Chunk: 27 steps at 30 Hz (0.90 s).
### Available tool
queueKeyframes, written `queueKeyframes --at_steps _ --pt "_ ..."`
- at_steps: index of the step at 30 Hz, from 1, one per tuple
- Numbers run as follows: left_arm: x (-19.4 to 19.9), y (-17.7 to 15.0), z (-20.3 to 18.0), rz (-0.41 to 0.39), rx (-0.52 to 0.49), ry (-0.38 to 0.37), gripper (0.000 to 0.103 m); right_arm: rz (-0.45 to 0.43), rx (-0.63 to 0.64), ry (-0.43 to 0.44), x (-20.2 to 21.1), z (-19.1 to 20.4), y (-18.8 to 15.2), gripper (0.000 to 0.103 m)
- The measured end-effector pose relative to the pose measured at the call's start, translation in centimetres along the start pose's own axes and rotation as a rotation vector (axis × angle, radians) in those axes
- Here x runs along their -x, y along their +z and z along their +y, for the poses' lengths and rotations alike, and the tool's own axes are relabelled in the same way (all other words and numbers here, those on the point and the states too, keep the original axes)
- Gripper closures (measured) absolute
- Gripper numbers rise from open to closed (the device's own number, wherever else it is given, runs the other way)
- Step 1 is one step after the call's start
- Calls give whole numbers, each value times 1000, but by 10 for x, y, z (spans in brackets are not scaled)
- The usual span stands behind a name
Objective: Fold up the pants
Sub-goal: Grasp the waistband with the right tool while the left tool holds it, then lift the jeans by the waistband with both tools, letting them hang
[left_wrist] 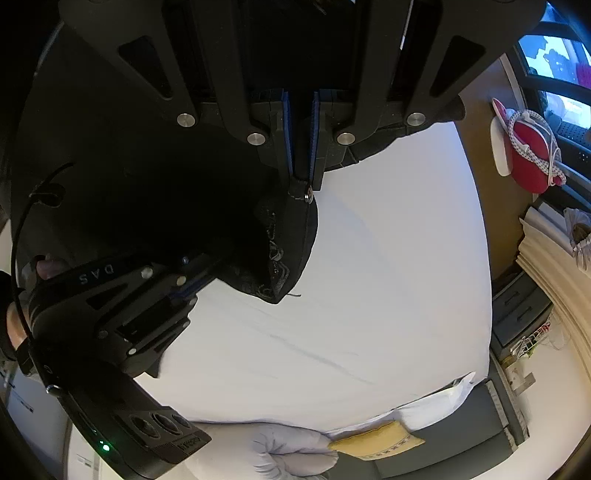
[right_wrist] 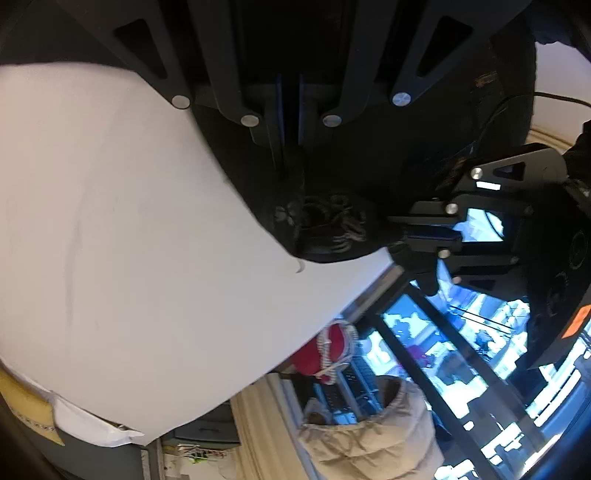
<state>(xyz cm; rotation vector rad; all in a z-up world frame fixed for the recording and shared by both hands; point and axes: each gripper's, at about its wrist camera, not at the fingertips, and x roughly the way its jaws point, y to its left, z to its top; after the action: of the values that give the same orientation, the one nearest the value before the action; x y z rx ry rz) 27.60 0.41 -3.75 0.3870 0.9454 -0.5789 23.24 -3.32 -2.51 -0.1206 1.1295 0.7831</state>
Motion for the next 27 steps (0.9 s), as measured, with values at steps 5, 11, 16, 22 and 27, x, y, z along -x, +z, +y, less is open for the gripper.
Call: queueKeyframes --at_steps 5,11,16,22,27 --pt "19 -32 -32 19 -42 -31 96 18 109 6 10 33 -31 96" --pt "45 -82 -85 43 -151 -55 97 121 422 -166 28 102 -82 96" --pt "56 -123 -132 81 -217 -81 97 201 652 -322 26 151 -142 96" --pt "61 -161 -183 133 -253 -124 97 244 834 -477 11 198 -209 96" --pt "72 -179 -199 144 -245 -128 98 222 852 -524 8 221 -220 96"
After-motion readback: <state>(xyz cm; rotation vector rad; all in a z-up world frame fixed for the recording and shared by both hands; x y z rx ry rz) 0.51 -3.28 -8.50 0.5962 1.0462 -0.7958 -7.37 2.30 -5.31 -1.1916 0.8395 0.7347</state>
